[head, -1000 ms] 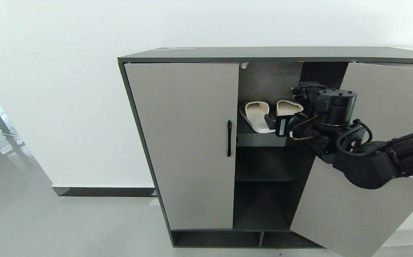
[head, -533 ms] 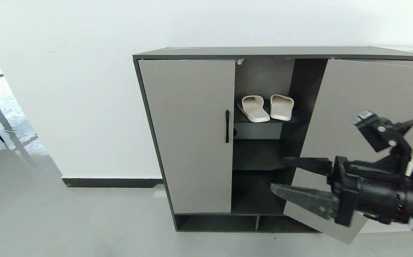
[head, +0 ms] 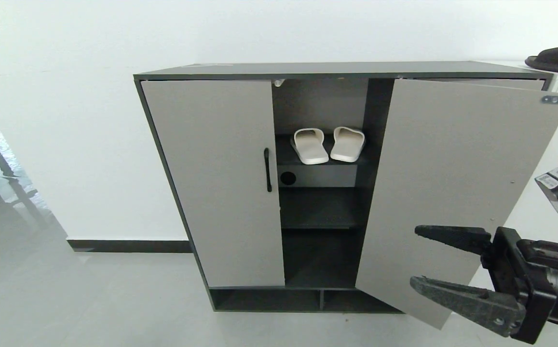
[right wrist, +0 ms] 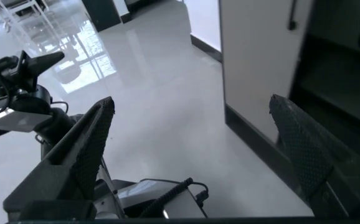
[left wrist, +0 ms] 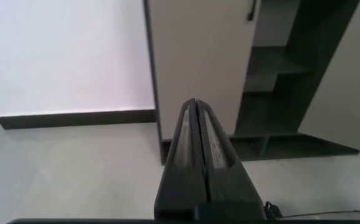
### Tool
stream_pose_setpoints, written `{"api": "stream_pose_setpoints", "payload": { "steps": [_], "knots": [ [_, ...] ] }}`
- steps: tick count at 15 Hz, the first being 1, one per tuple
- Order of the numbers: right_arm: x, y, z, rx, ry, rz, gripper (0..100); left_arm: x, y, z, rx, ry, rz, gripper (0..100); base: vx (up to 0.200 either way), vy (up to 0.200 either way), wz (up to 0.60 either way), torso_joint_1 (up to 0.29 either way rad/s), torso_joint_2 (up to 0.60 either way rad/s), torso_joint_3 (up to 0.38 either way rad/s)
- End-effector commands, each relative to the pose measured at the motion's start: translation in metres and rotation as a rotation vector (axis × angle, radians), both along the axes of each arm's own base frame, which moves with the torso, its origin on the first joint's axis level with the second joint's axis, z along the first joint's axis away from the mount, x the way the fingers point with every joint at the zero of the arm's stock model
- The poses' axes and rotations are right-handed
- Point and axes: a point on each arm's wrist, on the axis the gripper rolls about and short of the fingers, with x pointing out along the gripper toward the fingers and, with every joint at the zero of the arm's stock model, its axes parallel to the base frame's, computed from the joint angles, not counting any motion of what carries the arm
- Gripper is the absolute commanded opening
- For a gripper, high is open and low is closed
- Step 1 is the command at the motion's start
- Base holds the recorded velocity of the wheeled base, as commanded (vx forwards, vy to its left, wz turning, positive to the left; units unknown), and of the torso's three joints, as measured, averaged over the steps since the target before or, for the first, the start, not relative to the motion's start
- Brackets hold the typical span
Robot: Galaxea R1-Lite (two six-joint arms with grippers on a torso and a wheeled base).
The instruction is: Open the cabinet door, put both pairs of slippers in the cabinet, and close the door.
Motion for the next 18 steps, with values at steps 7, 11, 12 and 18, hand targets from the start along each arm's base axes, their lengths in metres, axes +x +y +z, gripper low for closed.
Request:
{"api": "stream_pose_setpoints", "payload": {
  "steps": [7, 11, 12, 18],
  "knots": [
    [-0.0013, 0.0015, -0.0012, -0.003, 0.004, 0.013, 100, 0.0001, 0.0, 0.0, 0.001, 0.001, -0.001, 0, 0.0, -0.2, 0.0, 0.002, 0.0, 0.002],
    [-0.002, 0.0038, -0.0024, -0.007, 0.008, 0.026, 100, 0.0001, 0.0, 0.0, -0.001, 0.001, 0.001, 0, 0.0, -0.2, 0.0, -0.001, 0.0, 0.004],
    [-0.0011, 0.0051, -0.0038, -0.011, 0.014, 0.029, 100, 0.0001, 0.0, 0.0, -0.001, 0.001, -0.001, 0, 0.0, -0.2, 0.0, 0.007, 0.01, 0.002],
    [-0.0004, 0.0066, -0.0064, -0.021, 0.019, 0.034, 100, 0.0001, 0.0, 0.0, -0.001, 0.001, -0.001, 0, 0.0, -0.2, 0.0, 0.001, 0.0, 0.002]
  ]
}}
